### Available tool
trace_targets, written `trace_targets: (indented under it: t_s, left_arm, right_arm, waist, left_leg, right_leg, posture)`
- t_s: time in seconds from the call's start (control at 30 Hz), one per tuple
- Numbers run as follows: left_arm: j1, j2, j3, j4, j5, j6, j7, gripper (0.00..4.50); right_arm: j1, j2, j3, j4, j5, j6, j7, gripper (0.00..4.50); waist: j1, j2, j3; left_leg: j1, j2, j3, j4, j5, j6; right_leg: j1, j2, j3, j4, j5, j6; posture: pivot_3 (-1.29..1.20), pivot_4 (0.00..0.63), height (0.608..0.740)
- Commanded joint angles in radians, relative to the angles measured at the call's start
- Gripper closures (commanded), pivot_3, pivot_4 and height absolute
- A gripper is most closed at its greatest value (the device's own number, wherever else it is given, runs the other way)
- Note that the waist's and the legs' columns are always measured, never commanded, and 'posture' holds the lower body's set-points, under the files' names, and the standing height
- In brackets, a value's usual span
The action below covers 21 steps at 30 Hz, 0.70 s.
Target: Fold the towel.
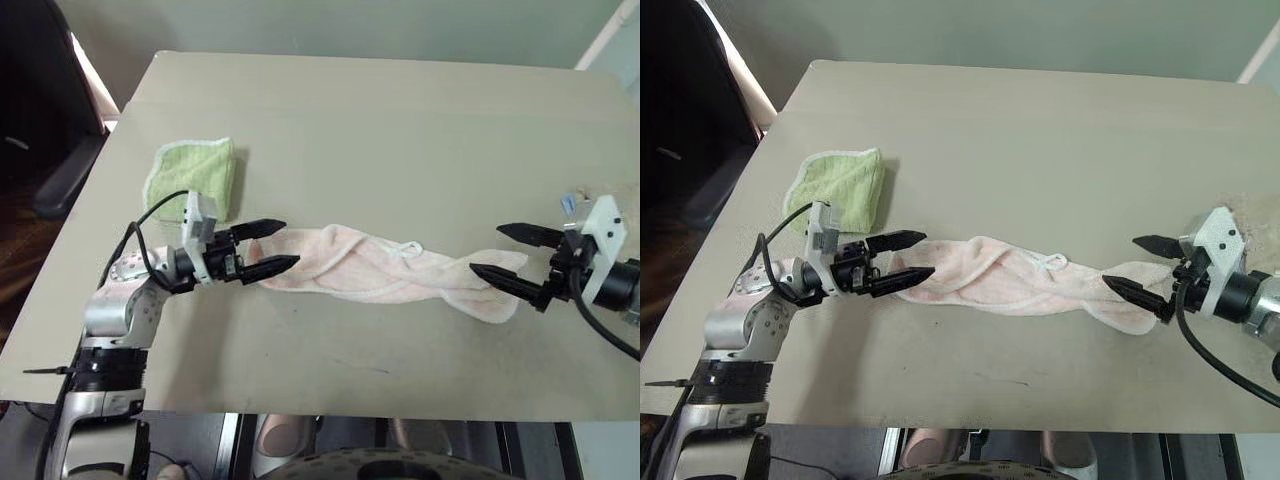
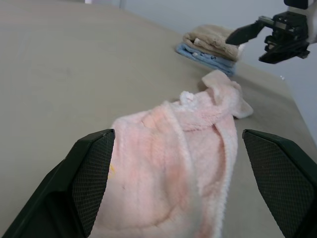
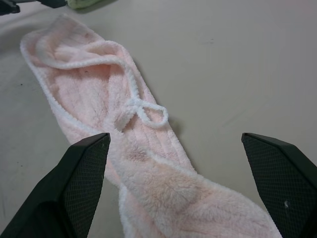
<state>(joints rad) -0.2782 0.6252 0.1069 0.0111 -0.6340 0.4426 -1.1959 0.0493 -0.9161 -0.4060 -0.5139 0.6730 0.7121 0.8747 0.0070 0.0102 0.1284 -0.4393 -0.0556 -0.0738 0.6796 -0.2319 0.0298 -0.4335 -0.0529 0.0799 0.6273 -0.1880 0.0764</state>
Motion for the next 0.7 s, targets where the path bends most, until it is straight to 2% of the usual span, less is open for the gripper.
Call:
trace_targets:
  t_s: [0.03, 0.3, 0.4, 0.63, 0.7]
  left_arm:
    - [-0.002, 0.006, 0.021, -0.071, -0.031, 0.021, 0.013, 0.05]
    - [0.004, -0.016, 0.013, -0.121, -0.055, 0.06, 0.039, 0.05]
    - [-0.008, -0.042, -0.012, -0.114, -0.041, 0.048, 0.049, 0.05]
    - [-0.029, -0.079, -0.039, -0.112, -0.034, 0.051, 0.065, 0.05]
    - [-0.041, -0.084, -0.042, -0.085, -0.021, 0.027, 0.056, 0.05]
  right_arm:
    - [-0.017, -0.013, -0.021, -0.011, 0.006, -0.019, 0.008, 0.0]
    - [0.008, -0.04, -0.024, 0.022, -0.055, -0.032, 0.01, 0.0]
    - [-0.027, -0.077, -0.023, 0.106, -0.073, -0.017, 0.019, 0.0]
    - [-0.132, -0.143, 0.118, 0.285, -0.196, -0.087, 0.059, 0.0]
    - [-0.262, -0.141, 0.221, 0.402, -0.261, -0.104, 0.072, 0.0]
  waist:
    - [0.0, 0.0, 0.0]
    - [0.0, 0.0, 0.0]
    - [0.0, 0.0, 0.0]
    - [-0.001, 0.0, 0.0]
    - [-0.006, 0.0, 0.0]
  left_leg:
    - [0.0, 0.0, 0.0, 0.0, 0.0, 0.0]
    - [0.0, 0.0, 0.0, 0.0, 0.0, 0.0]
    - [0.001, 0.0, 0.0, 0.0, 0.0, 0.0]
    - [0.001, 0.0, 0.0, 0.0, 0.001, 0.0]
    - [0.002, 0.0, 0.0, 0.0, 0.001, 0.0]
  right_leg:
    - [0.0, 0.0, 0.0, 0.0, 0.0, 0.0]
    - [0.0, 0.0, 0.0, 0.001, 0.0, 0.0]
    - [0.0, 0.0, 0.0, 0.001, 0.0, -0.001]
    - [0.001, -0.001, 0.0, 0.001, 0.002, -0.001]
    - [0.001, -0.001, 0.0, 0.002, 0.002, -0.001]
  posture:
    - [0.0, 0.15, 0.728]
    - [0.0, 0.15, 0.728]
    - [0.0, 0.15, 0.728]
    - [0.0, 0.15, 0.728]
    - [0.0, 0.15, 0.728]
